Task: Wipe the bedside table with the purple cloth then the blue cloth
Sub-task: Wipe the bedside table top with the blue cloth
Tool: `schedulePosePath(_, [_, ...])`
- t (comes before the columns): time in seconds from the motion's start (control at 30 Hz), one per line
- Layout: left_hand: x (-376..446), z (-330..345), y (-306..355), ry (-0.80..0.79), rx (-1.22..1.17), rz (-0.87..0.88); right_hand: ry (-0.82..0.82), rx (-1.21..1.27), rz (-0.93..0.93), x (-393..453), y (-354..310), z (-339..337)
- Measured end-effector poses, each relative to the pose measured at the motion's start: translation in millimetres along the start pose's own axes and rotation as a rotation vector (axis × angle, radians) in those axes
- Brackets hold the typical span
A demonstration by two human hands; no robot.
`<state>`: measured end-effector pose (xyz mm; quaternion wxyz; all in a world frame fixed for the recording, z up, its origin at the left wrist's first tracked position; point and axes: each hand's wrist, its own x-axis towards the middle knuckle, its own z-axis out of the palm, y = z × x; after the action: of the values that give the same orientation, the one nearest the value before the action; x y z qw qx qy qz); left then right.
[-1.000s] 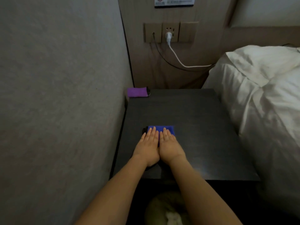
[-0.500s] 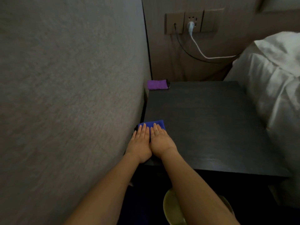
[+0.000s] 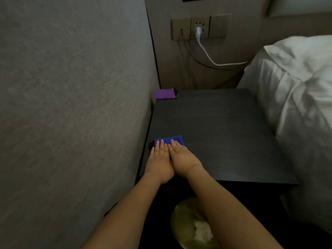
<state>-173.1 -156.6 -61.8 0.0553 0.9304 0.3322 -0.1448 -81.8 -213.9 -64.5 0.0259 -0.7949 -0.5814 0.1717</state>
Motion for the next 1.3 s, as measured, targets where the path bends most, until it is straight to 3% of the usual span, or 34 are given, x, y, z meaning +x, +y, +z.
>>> schedulePosePath(0.93, [52,-12,251,0.034,-0.046,0.345,0.087,0.053,0.338,-127,226,-27])
schedulePosePath(1.3, [47,-4,280,0.033,0.052,0.465,0.061,0.1,0.47,-157,239,-15])
